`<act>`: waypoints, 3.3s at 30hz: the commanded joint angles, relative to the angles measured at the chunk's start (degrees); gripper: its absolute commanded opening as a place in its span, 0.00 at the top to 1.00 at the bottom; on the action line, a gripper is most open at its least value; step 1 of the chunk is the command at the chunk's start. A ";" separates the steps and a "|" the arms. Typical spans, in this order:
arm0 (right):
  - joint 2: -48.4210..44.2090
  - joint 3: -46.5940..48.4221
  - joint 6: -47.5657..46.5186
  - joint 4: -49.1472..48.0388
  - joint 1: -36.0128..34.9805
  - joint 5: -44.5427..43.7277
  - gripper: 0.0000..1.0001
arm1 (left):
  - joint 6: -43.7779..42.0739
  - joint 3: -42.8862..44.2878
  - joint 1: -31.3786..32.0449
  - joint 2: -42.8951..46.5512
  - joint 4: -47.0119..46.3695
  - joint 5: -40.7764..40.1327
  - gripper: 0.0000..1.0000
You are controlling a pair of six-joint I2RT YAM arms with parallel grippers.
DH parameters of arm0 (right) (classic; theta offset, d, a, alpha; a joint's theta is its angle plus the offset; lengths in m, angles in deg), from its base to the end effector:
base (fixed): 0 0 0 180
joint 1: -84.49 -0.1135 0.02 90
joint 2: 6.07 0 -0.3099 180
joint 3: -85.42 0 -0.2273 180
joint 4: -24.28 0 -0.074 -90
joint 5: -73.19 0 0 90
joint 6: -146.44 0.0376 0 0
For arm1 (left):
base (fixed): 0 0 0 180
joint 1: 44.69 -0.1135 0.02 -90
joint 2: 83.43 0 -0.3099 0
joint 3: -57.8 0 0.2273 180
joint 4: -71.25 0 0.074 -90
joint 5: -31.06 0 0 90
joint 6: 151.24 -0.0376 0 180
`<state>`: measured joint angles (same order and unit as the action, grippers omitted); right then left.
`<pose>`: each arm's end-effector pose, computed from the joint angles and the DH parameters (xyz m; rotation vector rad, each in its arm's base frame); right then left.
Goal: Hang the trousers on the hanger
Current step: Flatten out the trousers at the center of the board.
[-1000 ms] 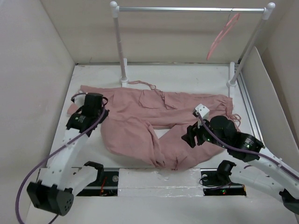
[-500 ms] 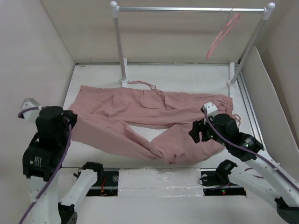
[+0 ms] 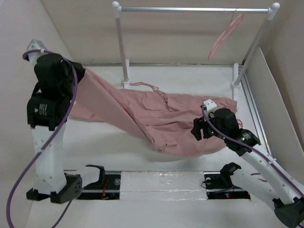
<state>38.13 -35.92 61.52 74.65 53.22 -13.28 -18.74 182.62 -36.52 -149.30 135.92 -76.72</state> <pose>0.0913 0.0582 0.3209 -0.5389 2.1622 0.4200 0.1202 -0.0057 0.5801 -0.7168 1.5218 -0.4094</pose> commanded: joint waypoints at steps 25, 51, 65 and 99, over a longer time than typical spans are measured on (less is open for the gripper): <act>-1.58 -3.62 -3.06 -5.36 1.30 7.45 0.28 | 13.72 -52.45 -0.34 19.54 3.38 -13.96 0.33; -3.60 -4.33 -6.23 -0.44 1.30 7.56 0.18 | 22.19 -62.42 -0.34 15.29 -4.84 -2.61 1.00; 1.85 2.08 -2.09 0.96 8.58 4.73 0.24 | 17.61 -56.26 -0.34 35.19 15.76 9.07 0.83; 29.08 -5.40 9.42 -13.44 55.08 6.84 0.85 | -9.72 -59.24 9.15 20.87 -19.04 4.69 1.00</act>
<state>63.03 -46.83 70.00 70.85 107.54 -6.46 -25.07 124.63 -27.74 -127.14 119.46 -71.57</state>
